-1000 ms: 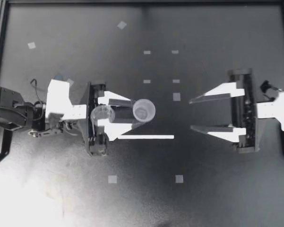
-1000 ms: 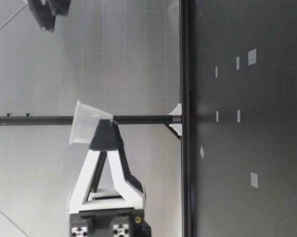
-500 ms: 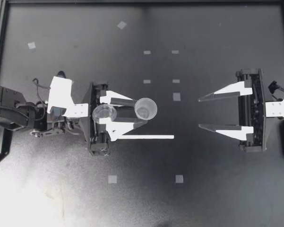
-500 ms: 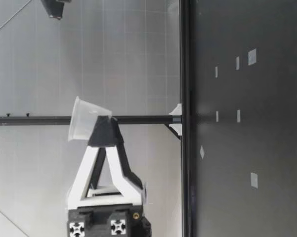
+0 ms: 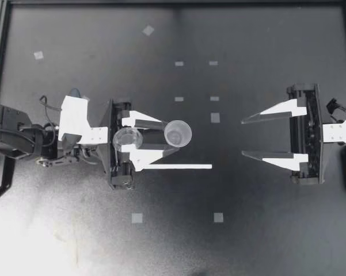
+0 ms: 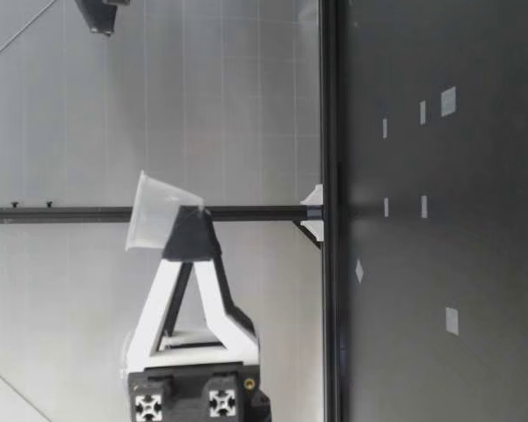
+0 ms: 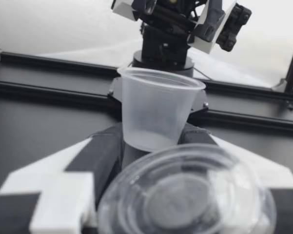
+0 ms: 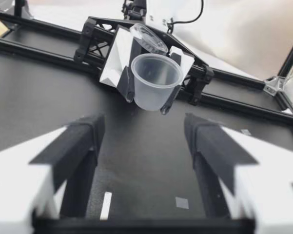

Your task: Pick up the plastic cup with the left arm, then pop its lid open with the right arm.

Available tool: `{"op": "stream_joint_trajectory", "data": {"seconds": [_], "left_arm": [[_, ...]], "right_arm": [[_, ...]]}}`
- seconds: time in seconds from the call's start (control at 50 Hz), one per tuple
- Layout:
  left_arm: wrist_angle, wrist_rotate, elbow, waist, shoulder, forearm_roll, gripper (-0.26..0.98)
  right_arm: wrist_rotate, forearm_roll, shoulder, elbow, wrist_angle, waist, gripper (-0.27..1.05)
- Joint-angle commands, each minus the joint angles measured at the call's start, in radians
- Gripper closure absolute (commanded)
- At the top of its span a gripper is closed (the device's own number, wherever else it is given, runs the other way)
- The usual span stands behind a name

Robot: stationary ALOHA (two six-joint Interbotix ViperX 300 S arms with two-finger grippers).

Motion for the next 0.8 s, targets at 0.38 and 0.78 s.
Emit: {"op": "stream_joint_trajectory", "data": {"seconds": [0.38, 0.78], "left_arm": [[-0.003, 0.002, -0.011, 0.0, -0.012, 0.0, 0.54], [-0.003, 0.003, -0.009, 0.0, -0.012, 0.0, 0.54]], "right_arm": [[0.002, 0.005, -0.005, -0.011, -0.011, -0.006, 0.13], [0.026, 0.005, -0.003, -0.008, -0.009, -0.006, 0.13]]}}
